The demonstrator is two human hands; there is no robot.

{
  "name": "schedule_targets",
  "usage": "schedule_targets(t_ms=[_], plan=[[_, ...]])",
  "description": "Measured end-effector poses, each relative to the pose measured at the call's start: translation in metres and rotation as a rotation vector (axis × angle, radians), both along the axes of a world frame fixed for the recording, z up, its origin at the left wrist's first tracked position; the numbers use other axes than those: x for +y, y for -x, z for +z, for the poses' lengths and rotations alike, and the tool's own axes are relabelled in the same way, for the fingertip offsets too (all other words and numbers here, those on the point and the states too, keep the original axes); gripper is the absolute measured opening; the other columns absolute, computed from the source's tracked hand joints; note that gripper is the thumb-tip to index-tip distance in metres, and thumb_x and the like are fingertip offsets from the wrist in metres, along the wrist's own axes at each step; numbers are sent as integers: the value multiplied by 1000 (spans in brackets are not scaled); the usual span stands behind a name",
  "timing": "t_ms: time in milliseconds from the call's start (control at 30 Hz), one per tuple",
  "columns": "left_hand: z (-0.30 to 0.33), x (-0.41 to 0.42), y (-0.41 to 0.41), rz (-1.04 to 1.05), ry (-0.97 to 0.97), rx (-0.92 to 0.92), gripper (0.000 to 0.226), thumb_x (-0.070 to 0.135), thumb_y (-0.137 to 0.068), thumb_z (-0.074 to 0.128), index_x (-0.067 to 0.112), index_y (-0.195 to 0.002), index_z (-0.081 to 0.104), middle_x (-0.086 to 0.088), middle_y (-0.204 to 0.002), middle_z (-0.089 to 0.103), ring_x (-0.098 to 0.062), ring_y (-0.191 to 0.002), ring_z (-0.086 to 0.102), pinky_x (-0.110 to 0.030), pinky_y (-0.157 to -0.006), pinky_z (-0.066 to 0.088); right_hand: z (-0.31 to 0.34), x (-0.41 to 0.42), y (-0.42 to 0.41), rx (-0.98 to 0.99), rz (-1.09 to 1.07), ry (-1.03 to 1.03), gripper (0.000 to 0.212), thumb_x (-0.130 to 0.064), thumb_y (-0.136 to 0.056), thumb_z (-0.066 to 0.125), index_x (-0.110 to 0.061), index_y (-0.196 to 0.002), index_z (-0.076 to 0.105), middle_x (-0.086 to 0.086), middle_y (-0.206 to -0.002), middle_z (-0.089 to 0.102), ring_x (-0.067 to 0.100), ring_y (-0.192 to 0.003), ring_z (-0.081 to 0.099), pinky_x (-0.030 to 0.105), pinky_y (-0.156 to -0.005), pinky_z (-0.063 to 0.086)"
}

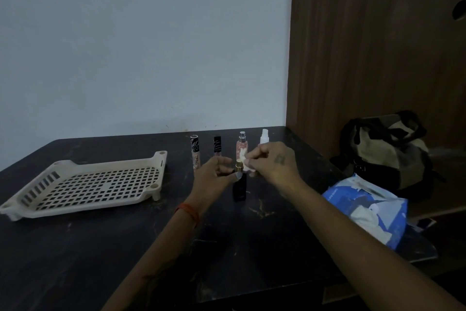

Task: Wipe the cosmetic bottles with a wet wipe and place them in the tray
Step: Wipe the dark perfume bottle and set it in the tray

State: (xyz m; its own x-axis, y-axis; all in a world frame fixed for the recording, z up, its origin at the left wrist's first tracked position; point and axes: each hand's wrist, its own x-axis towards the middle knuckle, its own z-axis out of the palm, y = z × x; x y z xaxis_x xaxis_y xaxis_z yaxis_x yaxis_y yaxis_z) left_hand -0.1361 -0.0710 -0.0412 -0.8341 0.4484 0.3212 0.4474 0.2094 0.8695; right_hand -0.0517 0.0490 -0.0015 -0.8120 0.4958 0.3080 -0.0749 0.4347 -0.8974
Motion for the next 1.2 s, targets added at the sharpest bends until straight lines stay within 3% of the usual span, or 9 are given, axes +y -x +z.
schedule_targets(t_ms=[233,300,467,700,800,900,1000,1100,1200], plan=[[0,1,1,15,9,-2,29,12,-76,73,16,-100,57,-1,-88,65,-10,-83,60,-15,-71,46,-17,-2,-5,89,-39,-663,14,-5,-82,64,-9,-92,73,7,-95,71,16,-86,64,23,-82,51],[0,2,0,9,27,4,32,13,-77,71,12,-106,57,-3,-90,65,-13,-86,60,-18,-75,48,-18,2,-6,9,-72,-669,16,-5,-82,63,-11,-95,71,6,-98,70,14,-87,63,15,-78,44],[0,-1,-2,4,24,-11,33,13,-78,71,10,-108,58,-7,-94,65,-17,-92,61,-27,-82,49,-26,12,-7,-119,-230,-575,14,-9,-81,66,-9,-95,67,8,-102,67,10,-86,58,17,-73,44],[1,0,-4,-8,8,-29,33,11,-78,71,8,-108,57,-9,-94,64,-20,-93,60,-33,-85,51,-31,13,-7,-496,-30,-608,20,-22,-77,71,-11,-94,68,9,-98,68,20,-87,64,32,-80,54],[2,0,-3,-12,5,-41,35,10,-78,71,7,-109,57,-10,-93,64,-19,-90,61,-31,-83,51,-14,13,-6,-275,-42,-493,13,-17,-77,72,-18,-90,70,4,-96,70,11,-79,62,21,-69,49],[1,0,-2,-20,9,-36,33,11,-78,70,9,-108,56,1,-84,62,-6,-78,57,-15,-68,48,4,6,-1,-89,48,-457,28,-7,-79,66,-20,-103,68,2,-105,68,12,-86,61,20,-75,49],[3,0,-3,-21,6,-46,33,10,-78,70,9,-108,56,2,-84,62,-5,-78,57,-12,-66,47,11,-2,6,-174,172,-497,28,-4,-80,65,-17,-105,69,5,-103,67,8,-77,57,15,-66,44],[8,-3,-4,-38,37,-60,35,10,-77,70,10,-108,55,-2,-90,63,-13,-86,59,-24,-77,50,15,-4,12,-211,161,-586,17,-6,-79,68,-13,-95,71,8,-97,68,11,-79,57,20,-69,43],[10,-11,-3,-81,45,-46,30,15,-81,67,14,-108,54,2,-93,63,-9,-88,60,-18,-73,48,23,-9,13,-212,174,-650,14,-4,-78,69,-12,-89,71,7,-92,66,16,-84,60,24,-74,48]])
